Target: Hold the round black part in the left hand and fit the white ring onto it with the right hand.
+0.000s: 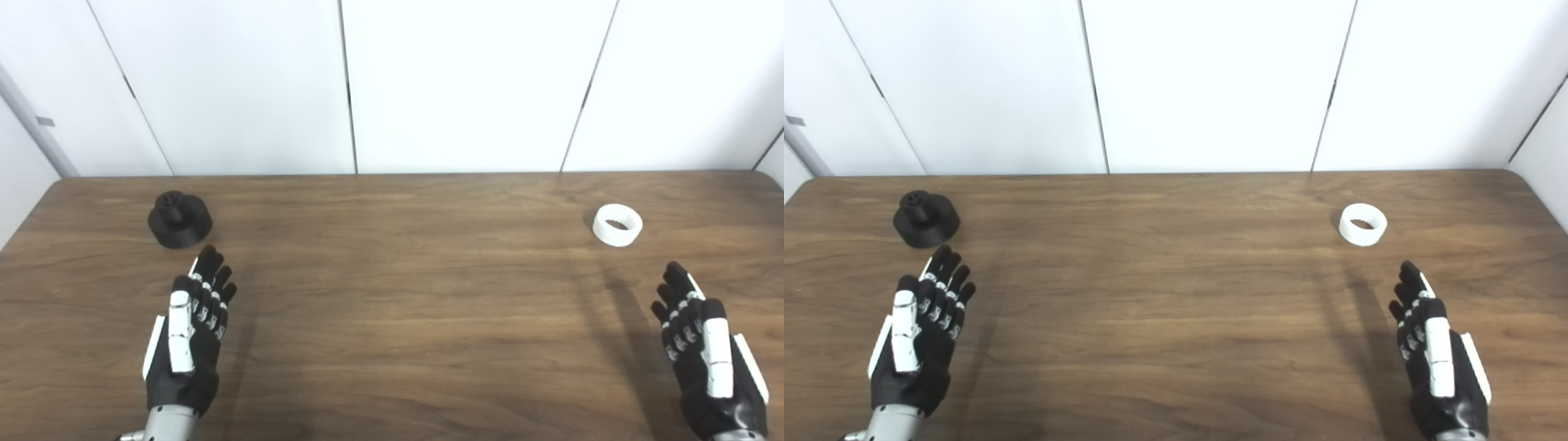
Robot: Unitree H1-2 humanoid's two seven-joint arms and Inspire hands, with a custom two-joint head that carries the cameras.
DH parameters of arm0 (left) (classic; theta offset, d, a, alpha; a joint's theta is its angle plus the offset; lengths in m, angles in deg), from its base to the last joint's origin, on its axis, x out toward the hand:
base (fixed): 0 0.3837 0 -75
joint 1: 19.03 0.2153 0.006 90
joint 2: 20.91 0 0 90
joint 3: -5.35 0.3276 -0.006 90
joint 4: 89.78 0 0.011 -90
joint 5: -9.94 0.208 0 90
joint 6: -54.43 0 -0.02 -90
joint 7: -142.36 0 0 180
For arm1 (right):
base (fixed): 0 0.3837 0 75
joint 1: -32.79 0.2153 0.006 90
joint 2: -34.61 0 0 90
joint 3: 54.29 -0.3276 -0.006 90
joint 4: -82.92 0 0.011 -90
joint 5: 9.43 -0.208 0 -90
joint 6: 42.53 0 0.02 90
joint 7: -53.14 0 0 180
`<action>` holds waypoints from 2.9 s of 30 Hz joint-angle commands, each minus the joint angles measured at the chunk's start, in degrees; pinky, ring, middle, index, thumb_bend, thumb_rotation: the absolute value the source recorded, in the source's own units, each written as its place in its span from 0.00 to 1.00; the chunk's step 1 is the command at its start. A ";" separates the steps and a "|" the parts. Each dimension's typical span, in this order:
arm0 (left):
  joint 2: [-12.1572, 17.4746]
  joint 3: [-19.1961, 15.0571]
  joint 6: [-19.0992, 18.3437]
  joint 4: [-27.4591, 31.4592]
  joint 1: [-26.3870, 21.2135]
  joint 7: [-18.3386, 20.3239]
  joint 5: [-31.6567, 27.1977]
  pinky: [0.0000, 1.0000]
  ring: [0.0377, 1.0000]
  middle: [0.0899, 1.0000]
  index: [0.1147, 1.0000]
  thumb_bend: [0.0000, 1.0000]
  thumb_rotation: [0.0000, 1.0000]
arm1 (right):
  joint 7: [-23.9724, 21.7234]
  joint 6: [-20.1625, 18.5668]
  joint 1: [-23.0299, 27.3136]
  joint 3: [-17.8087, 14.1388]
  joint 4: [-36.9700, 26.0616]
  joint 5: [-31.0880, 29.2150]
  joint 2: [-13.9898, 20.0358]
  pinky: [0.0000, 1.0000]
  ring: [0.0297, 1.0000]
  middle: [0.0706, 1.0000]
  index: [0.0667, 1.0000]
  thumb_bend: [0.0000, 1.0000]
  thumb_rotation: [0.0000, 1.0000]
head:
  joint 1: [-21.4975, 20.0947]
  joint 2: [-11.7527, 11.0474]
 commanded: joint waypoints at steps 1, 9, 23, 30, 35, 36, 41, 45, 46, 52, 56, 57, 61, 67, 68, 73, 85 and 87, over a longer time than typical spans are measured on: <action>-1.45 0.39 1.63 0.83 2.74 -0.05 0.71 1.00 1.00 0.99 0.97 0.60 0.95 | -1.07 3.28 1.05 -0.57 -0.18 -0.55 1.26 1.00 1.00 0.99 0.96 0.56 0.95 | 0.14 -0.05; -2.02 0.42 2.83 0.58 2.75 -0.89 2.12 0.97 0.98 0.98 0.95 0.60 0.90 | -1.26 3.69 1.10 -0.52 0.24 -0.42 1.72 1.00 1.00 0.99 0.96 0.56 0.97 | 0.69 -0.21; -3.49 1.26 4.91 -0.04 2.78 -3.03 3.56 0.93 0.94 0.94 0.91 0.61 0.78 | -1.83 3.98 1.16 -1.14 1.22 -1.88 2.35 1.00 1.00 1.00 0.98 0.56 0.95 | 3.56 -2.82; -5.05 3.65 6.90 -1.59 2.93 -4.81 6.37 0.91 0.92 0.92 0.89 0.57 0.77 | -2.30 4.51 1.61 -1.87 3.04 -2.21 3.01 1.00 1.00 1.00 0.98 0.56 0.95 | 9.39 -5.56; -5.10 5.20 8.21 -2.67 3.05 -5.74 8.06 0.90 0.92 0.91 0.89 0.58 0.78 | -3.05 5.44 1.60 -1.67 3.69 -1.20 3.71 1.00 1.00 1.00 0.98 0.58 0.99 | 12.41 -7.37; -5.15 5.44 8.46 -2.86 3.08 -5.85 8.26 0.90 0.91 0.91 0.89 0.58 0.78 | -3.39 5.78 1.65 -1.67 4.00 -1.44 3.85 1.00 1.00 1.00 0.98 0.60 0.99 | 12.73 -7.62; -5.54 6.43 9.42 -3.72 3.22 -6.58 9.09 0.91 0.92 0.92 0.90 0.57 0.79 | -2.45 6.49 2.18 -2.70 5.37 -2.43 2.55 0.90 0.94 0.94 0.91 0.60 0.84 | 14.11 -9.53; -5.60 7.13 10.29 -4.78 3.24 -7.28 9.59 0.89 0.91 0.91 0.90 0.56 0.79 | -2.75 7.05 2.42 -2.72 6.51 -2.31 2.58 0.86 0.91 0.92 0.88 0.59 0.82 | 14.87 -11.49; -5.54 7.28 10.59 -5.07 3.23 -7.32 9.67 0.90 0.92 0.91 0.90 0.56 0.79 | -2.66 7.09 2.47 -2.73 6.70 -2.14 2.55 0.84 0.90 0.90 0.87 0.61 0.81 | 15.02 -11.81; -5.37 8.01 12.23 -6.47 3.24 -7.41 9.87 0.90 0.93 0.92 0.91 0.51 0.80 | -2.78 8.39 2.83 -2.61 8.08 -1.46 2.50 0.77 0.86 0.86 0.83 0.62 0.80 | 15.77 -14.27; -5.34 8.29 13.47 -7.23 3.18 -7.64 10.33 0.90 0.93 0.93 0.91 0.48 0.80 | -2.76 8.76 2.96 -2.53 8.69 -1.39 2.50 0.74 0.83 0.84 0.81 0.62 0.79 | 15.90 -14.74; -5.35 8.32 13.68 -7.42 3.14 -7.76 10.50 0.90 0.93 0.93 0.91 0.48 0.80 | -2.86 8.84 3.01 -2.56 8.93 -1.65 2.47 0.74 0.83 0.84 0.80 0.62 0.79 | 15.99 -14.89; -5.38 8.44 13.84 -7.46 3.16 -8.35 11.88 0.89 0.92 0.92 0.91 0.47 0.79 | -3.09 9.15 3.03 -2.50 9.37 -1.68 2.65 0.74 0.83 0.83 0.79 0.63 0.80 | 15.96 -14.62; -5.11 8.67 13.63 -7.13 3.35 -9.23 14.44 0.91 0.93 0.92 0.93 0.56 0.67 | -2.95 9.16 2.60 -2.56 8.74 -1.62 2.45 0.71 0.80 0.81 0.78 0.63 0.78 | 15.85 -13.68; -5.14 8.60 13.32 -6.82 3.42 -9.64 15.10 0.91 0.92 0.92 0.92 0.57 0.63 | -3.05 9.31 2.58 -2.55 8.74 -1.62 2.51 0.70 0.80 0.81 0.78 0.64 0.77 | 15.95 -13.42; -4.38 8.18 12.04 -3.84 3.94 -10.57 17.69 0.85 0.91 0.92 0.93 0.65 0.45 | -3.03 8.88 2.14 -2.61 7.95 -1.63 2.70 0.68 0.79 0.80 0.77 0.66 0.77 | 16.04 -12.70; 2.12 2.56 -3.95 9.72 0.33 -11.26 43.57 0.87 0.91 0.93 0.92 0.87 0.36 | -3.31 8.53 2.02 -2.56 7.73 -1.95 3.31 0.65 0.76 0.78 0.74 0.66 0.75 | 17.33 -11.33; 4.11 1.37 -6.96 9.76 -0.38 -10.46 48.50 0.82 0.90 0.93 0.92 0.88 0.39 | -3.25 8.57 2.00 -2.48 7.57 -1.85 3.30 0.64 0.76 0.78 0.74 0.66 0.75 | 17.55 -11.14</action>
